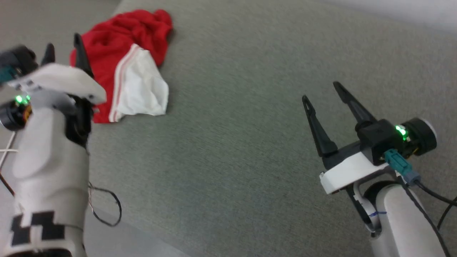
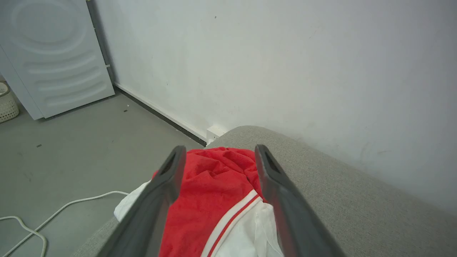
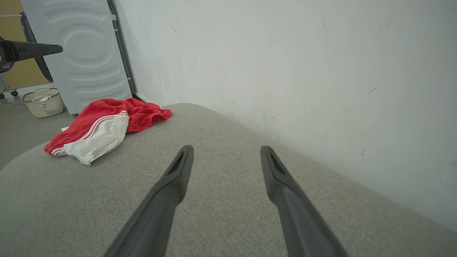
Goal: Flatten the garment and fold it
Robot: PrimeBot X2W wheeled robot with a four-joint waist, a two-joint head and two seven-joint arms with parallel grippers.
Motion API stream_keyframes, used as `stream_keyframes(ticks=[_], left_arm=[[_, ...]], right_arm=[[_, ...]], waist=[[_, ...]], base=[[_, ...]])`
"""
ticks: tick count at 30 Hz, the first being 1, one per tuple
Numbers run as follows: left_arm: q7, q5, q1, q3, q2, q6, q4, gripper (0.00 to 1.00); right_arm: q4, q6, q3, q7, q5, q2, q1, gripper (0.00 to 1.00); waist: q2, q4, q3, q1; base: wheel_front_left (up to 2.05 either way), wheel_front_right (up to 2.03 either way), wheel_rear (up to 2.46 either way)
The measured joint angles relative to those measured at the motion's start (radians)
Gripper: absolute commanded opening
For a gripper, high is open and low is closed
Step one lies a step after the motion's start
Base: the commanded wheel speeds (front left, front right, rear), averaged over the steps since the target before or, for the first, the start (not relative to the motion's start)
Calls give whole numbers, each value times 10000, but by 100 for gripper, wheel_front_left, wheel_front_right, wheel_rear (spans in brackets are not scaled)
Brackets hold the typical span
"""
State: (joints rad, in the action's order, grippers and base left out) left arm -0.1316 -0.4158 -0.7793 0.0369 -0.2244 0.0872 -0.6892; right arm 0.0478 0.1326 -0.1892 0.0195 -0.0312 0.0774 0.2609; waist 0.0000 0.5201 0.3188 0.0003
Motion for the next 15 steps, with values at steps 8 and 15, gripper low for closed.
stream_keyframes(ticks=[8,15], left_arm=[[2148,-688,-1639,357,-1057,-514,-1588,100],[4117,-1417,-1857,936,-1783,-305,-2138,100]], right_arm=[[702,2,69,-105,-46,299,576,100],[920,0,282,-40,-48,288,616,100]], waist=[[0,-899,1756,0],[0,-1850,2967,0]], base=[[0,0,0],[0,0,0]])
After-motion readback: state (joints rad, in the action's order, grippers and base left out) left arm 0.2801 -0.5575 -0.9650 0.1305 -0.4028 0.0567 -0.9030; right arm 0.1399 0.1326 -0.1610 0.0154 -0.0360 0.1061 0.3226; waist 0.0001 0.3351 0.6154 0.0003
